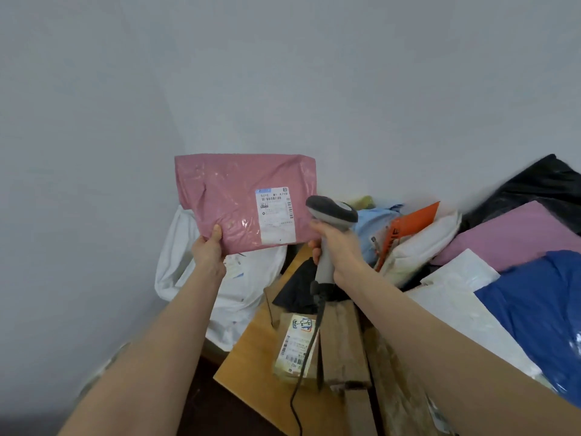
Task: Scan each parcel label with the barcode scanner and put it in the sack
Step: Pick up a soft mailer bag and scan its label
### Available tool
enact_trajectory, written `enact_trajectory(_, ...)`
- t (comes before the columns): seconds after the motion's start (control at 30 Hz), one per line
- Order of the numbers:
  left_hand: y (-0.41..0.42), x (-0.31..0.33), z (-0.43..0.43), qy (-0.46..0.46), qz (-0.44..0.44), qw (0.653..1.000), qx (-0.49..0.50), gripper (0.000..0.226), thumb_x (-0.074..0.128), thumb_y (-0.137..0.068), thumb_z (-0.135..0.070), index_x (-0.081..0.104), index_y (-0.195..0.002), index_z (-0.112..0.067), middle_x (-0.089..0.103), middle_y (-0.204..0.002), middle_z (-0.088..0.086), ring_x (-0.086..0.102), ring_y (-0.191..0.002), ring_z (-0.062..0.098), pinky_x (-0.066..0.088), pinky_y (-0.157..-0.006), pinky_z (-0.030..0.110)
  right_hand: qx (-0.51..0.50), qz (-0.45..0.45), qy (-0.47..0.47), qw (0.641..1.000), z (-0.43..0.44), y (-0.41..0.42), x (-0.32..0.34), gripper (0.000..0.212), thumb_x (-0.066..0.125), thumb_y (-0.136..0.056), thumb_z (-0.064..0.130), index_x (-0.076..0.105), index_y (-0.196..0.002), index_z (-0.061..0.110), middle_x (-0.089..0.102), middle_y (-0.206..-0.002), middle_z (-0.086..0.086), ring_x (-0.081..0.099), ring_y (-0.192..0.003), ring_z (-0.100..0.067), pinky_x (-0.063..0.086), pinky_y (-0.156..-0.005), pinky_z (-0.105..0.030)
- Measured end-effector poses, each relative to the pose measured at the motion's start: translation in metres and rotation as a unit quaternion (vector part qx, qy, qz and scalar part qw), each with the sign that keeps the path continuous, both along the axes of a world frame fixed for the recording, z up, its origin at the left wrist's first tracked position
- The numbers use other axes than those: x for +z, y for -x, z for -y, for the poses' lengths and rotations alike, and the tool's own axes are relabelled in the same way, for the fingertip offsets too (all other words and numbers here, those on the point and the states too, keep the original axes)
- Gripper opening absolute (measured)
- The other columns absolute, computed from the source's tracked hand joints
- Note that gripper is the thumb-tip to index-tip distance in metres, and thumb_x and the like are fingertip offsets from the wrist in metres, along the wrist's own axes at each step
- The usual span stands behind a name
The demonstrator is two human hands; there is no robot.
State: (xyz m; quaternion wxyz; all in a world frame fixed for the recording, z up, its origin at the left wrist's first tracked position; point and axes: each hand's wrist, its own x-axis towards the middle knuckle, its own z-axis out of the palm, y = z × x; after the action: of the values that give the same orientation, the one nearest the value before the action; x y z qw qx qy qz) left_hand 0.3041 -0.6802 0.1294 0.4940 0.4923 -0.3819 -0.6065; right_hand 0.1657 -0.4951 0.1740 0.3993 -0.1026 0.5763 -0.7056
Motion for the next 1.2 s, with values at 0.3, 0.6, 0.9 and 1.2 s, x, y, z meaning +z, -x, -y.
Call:
enact_trajectory(0.3,-0.073,-0.079,0.107,0.038,0.223,0.963,0.147,0.023,0.054,-0.096,-0.020,0.062,-0.100,0.001,0.065,-0.102,0.017,0.061,-0.098,0.033,0.047,-0.089,0.036,0.053,0.051,-0.079,0.994,0.128,-0.044,-0.057,0.012,0.069,-0.088,0.015,0.060,-0.086,0.007,0.059,-0.058,-0.007,0.049,-0.040,-0.012,0.044,-0.043,-0.021)
enact_trajectory(0.6,-0.077,-0.163,0.207,0.048,0.418,0.903,0.083,0.014,0.044,-0.098,-0.012,0.055,-0.099,-0.004,0.061,-0.101,0.018,0.055,-0.090,0.029,0.040,-0.080,0.033,0.084,0.089,-0.158,0.980,0.216,-0.048,-0.129,0.013,0.070,-0.087,0.018,0.060,-0.087,0.011,0.060,-0.054,-0.004,0.051,-0.045,-0.012,0.047,-0.052,-0.025)
enact_trajectory(0.9,-0.032,-0.205,0.214,-0.084,0.451,0.880,-0.122,0.047,0.048,-0.097,-0.014,0.039,-0.142,-0.004,0.044,-0.142,0.018,0.046,-0.127,0.035,0.038,-0.106,0.041,0.063,0.125,-0.170,0.976,0.218,-0.023,-0.150,0.022,0.069,-0.088,0.017,0.061,-0.102,0.003,0.059,-0.056,-0.005,0.050,-0.046,-0.013,0.046,-0.052,-0.026)
enact_trajectory(1.2,0.052,-0.137,0.098,0.039,0.311,0.923,-0.223,0.032,0.050,-0.097,-0.010,0.058,-0.128,-0.010,0.057,-0.125,0.003,0.053,-0.117,0.020,0.045,-0.104,0.041,-0.035,0.235,-0.111,0.965,0.127,0.006,-0.113,0.018,0.072,-0.086,0.023,0.061,-0.086,0.010,0.058,-0.064,-0.004,0.051,-0.044,-0.010,0.047,-0.049,-0.023)
